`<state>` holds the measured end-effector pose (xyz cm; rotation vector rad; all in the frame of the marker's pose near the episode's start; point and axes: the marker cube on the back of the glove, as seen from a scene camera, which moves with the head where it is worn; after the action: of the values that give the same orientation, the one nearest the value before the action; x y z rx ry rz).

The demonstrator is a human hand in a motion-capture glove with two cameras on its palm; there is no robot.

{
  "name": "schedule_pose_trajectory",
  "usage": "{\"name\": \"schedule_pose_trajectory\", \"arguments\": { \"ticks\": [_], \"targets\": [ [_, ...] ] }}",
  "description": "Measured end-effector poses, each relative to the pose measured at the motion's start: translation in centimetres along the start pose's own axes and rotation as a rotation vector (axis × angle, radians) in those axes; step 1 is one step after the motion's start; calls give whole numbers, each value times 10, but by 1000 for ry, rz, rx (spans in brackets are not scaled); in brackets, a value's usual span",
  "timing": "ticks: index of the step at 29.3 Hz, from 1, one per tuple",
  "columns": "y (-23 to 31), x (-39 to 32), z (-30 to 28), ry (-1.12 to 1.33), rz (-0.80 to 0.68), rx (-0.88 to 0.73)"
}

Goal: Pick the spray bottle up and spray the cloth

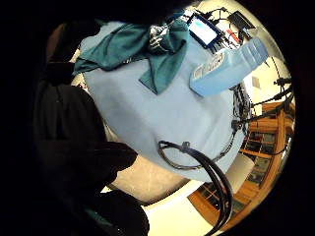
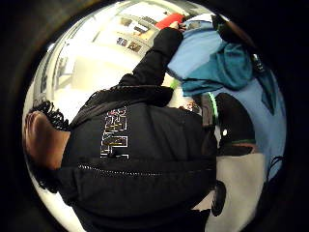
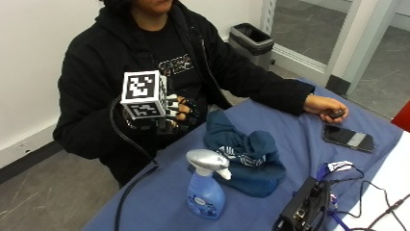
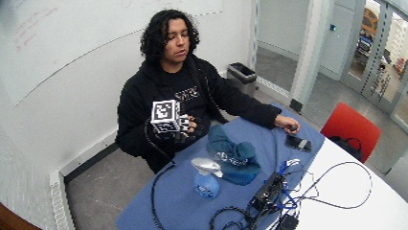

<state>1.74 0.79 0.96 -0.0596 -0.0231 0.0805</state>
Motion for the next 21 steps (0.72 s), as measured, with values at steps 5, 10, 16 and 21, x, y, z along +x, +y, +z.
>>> {"name": "schedule_pose_trajectory", "arguments": {
  "ticks": [5, 10, 16, 21],
  "targets": [
    [6, 9, 5, -2, 53, 8],
    [12, 35, -6, 12, 126, 25],
    [19, 84, -13, 33, 239, 16],
    [24, 122, -28, 28, 328, 38]
  ]
}}
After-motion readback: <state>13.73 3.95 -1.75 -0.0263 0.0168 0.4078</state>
